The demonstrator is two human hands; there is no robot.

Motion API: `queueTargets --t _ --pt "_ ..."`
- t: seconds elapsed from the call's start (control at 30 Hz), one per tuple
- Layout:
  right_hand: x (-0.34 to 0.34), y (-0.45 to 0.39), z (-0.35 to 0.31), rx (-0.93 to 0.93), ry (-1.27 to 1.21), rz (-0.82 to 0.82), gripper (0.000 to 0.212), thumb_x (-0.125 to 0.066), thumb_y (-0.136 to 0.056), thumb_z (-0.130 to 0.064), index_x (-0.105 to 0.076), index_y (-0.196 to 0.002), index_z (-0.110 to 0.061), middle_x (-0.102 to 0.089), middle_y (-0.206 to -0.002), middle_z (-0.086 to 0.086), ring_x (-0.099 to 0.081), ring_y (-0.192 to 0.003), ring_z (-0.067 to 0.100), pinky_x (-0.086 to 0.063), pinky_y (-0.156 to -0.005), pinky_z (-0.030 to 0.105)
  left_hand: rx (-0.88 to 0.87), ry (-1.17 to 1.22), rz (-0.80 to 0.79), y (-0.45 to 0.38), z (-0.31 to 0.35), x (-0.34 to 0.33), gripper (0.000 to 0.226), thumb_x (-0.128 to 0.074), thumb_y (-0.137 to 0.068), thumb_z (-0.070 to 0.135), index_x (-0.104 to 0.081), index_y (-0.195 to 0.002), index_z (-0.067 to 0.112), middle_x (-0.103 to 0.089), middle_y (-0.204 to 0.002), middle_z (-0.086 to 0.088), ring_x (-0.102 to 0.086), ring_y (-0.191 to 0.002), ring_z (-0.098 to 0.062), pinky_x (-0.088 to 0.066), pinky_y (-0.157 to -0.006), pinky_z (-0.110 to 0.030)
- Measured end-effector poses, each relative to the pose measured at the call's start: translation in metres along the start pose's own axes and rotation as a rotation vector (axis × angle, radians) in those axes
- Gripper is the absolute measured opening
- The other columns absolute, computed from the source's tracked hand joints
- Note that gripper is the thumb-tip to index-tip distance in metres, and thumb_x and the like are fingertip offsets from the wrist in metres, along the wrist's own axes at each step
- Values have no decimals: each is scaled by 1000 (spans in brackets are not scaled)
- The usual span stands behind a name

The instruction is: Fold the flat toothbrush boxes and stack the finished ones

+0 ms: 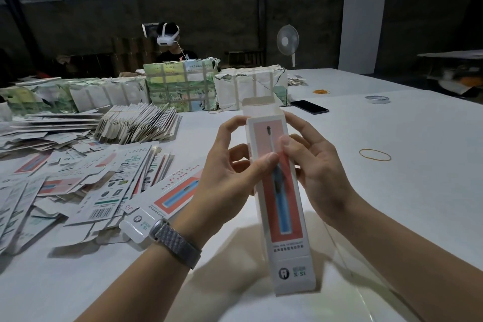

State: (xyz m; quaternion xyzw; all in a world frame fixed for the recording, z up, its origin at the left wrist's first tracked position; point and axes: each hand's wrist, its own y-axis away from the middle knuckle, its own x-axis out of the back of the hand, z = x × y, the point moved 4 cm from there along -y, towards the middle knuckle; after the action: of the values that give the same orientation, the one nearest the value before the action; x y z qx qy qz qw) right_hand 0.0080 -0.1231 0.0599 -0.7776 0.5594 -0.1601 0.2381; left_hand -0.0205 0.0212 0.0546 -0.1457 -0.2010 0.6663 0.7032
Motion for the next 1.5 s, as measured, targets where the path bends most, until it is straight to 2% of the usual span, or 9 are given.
queueTargets --t 0.17,0.37,0.6,0.73,0.83,1.03,1.2,1.37,1.5 --pt "7 -3 1 -28 -38 28 23 -53 -90 -35 -64 -108 -42 -72 -98 0 -70 -99 26 -61 -76 34 26 -55 -29 1 0 -1 66 -73 -82 37 -39 -139 35 -73 -115 -5 -73 -98 -32 -61 -79 -57" --pt "9 -4 3 -33 -93 29 19 -55 -88 -29 -68 -93 -42 -72 -97 4 -67 -99 34 -58 -86 45 36 -64 -45 1 -2 -2 66 -72 -82 38 -40 -139 39 -73 -116 1 -73 -101 -28 -62 -81 -53" --pt "9 -5 4 -37 -94 53 18 -57 -89 -24 -60 -106 -19 -69 -98 2 -69 -101 26 -58 -85 42 50 -50 -83 -1 -5 -2 61 -68 -85 40 -40 -139 44 -72 -117 -1 -73 -102 -28 -62 -80 -52" --pt "12 -6 5 -52 -129 87 18 -57 -86 -25 -58 -101 -15 -67 -88 2 -68 -87 21 -58 -76 32 95 -6 -131 -2 -7 -3 42 -54 -91 43 -42 -128 56 -73 -107 5 -72 -101 -22 -62 -72 -38" --pt "13 -6 6 -78 -157 97 22 -56 -82 -28 -57 -100 -15 -68 -83 1 -68 -81 18 -57 -73 27 106 -2 -142 -3 -9 -4 41 -53 -92 42 -42 -130 50 -73 -106 1 -72 -99 -25 -62 -70 -38" --pt "9 -3 14 -87 -137 122 15 -59 -86 -28 -61 -99 -21 -67 -87 -2 -69 -91 26 -60 -84 37 153 63 -145 -2 -10 0 38 -50 -91 36 -43 -128 37 -73 -105 -11 -72 -94 -30 -61 -76 -53" --pt "15 -3 14 -73 -67 183 16 -55 -100 -14 -58 -105 -29 -65 -88 -16 -72 -86 20 -59 -66 26 188 128 -203 2 -9 -7 37 -57 -96 36 -42 -129 27 -71 -94 -12 -67 -77 -25 -57 -55 -29" --pt "16 -3 8 -59 -44 178 19 -55 -101 -16 -54 -114 -30 -68 -95 -14 -72 -84 16 -56 -62 22 150 102 -158 2 -11 -13 44 -55 -88 41 -31 -124 46 -73 -87 -8 -70 -75 -20 -58 -55 -28" --pt "13 -1 6 -36 -12 174 23 -54 -101 -18 -55 -114 -37 -68 -98 -12 -72 -91 17 -57 -66 23 147 48 -166 2 -12 -9 29 -49 -102 33 -40 -127 45 -74 -92 -3 -72 -82 -21 -57 -58 -27"
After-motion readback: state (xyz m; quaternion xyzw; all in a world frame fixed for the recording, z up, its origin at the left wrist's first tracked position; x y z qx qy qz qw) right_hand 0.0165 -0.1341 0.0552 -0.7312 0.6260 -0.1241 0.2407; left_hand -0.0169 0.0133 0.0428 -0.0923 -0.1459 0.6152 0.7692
